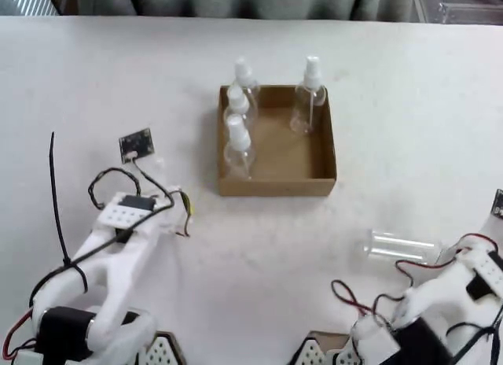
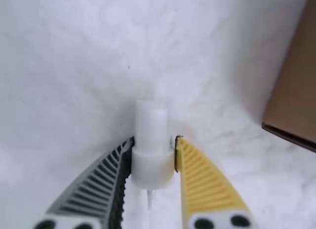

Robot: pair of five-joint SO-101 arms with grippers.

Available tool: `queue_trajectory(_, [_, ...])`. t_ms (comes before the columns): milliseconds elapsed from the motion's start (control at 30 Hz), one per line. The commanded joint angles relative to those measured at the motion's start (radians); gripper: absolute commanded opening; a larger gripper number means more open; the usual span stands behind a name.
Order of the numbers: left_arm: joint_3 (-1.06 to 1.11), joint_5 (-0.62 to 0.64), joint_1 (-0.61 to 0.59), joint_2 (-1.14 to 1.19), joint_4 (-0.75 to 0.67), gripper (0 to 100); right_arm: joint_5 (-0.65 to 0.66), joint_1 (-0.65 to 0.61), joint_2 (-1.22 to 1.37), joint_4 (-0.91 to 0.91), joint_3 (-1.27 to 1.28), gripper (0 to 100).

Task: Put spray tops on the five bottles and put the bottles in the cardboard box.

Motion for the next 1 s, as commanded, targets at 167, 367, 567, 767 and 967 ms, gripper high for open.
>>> queue_trajectory(167, [-0.006,-0.011,-0.004,-0.041,-0.02,2,-0.144,-0.104,0.197,0.016,-0.242,1.6])
queue_trajectory(367, [-0.006,-0.011,-0.004,-0.041,-0.02,2,-0.264,-0.208,0.317,0.028,-0.405,1.7])
queue_trajectory(567, [-0.006,-0.011,-0.004,-0.041,-0.02,2,-0.356,-0.272,0.386,0.176,-0.609,1.8])
queue_trajectory(767, [-0.006,-0.011,-0.002,-0.041,-0.02,2,-0.419,-0.3,0.383,0.404,-0.769,1.8])
queue_trajectory(967, [-0.006,-0.015,0.018,-0.041,-0.021,2,-0.43,-0.3,0.292,0.604,-0.816,6.8])
